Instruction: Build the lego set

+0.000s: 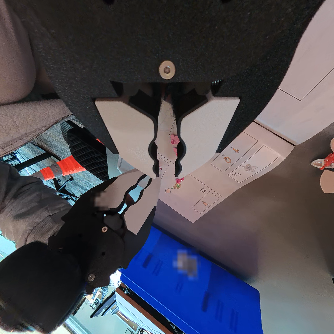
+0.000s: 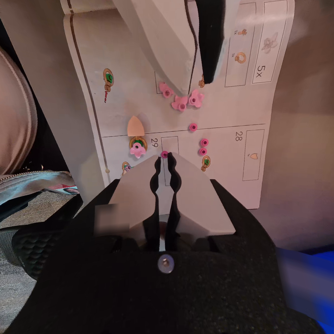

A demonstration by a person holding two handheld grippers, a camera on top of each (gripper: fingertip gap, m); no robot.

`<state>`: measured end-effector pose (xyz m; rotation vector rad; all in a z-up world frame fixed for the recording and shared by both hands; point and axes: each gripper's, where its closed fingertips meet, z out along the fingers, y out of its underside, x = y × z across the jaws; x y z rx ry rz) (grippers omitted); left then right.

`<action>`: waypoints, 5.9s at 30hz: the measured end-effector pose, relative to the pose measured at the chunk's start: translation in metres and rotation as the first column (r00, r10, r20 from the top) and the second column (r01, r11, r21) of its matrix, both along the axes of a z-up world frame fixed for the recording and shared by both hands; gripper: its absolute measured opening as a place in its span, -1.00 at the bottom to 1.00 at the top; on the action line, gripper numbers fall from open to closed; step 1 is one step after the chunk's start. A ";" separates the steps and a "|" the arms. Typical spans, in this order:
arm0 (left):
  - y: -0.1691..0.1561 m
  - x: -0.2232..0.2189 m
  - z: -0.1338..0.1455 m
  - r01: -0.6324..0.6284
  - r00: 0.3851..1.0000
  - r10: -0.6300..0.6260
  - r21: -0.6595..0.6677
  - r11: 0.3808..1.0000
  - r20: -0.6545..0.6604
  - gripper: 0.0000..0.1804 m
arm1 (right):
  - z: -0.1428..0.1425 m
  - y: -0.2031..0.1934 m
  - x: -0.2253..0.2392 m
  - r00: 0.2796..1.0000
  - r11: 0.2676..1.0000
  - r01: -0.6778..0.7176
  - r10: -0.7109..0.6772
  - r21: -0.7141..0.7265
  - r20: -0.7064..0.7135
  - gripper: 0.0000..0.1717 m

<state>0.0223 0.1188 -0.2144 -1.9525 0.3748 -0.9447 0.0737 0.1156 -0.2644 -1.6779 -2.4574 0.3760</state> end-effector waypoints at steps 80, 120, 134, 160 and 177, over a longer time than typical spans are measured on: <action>-0.002 0.003 -0.002 0.018 1.000 -0.018 0.000 1.000 -0.026 -0.81 | -0.001 -0.033 0.000 0.980 0.984 0.177 -0.176 0.001 -0.093 -0.96; 0.001 -0.002 0.000 -0.020 1.000 0.020 0.009 1.000 -0.009 -0.81 | 0.002 -0.038 0.006 0.970 0.976 0.217 -0.219 -0.030 -0.107 -0.94; 0.002 -0.004 0.000 -0.029 1.000 0.029 -0.001 1.000 0.001 -0.81 | 0.055 0.009 -0.010 0.749 0.924 0.381 -0.326 -0.027 -0.576 -0.77; 0.006 -0.009 0.006 -0.073 0.997 0.073 0.037 0.997 0.015 -0.82 | 0.011 0.038 0.001 0.965 0.962 0.248 -0.236 0.113 -0.111 -0.85; 0.005 -0.007 0.006 -0.062 0.998 0.062 0.048 0.997 -0.001 -0.82 | -0.003 0.036 -0.018 0.993 0.995 0.093 -0.095 0.026 0.071 -0.89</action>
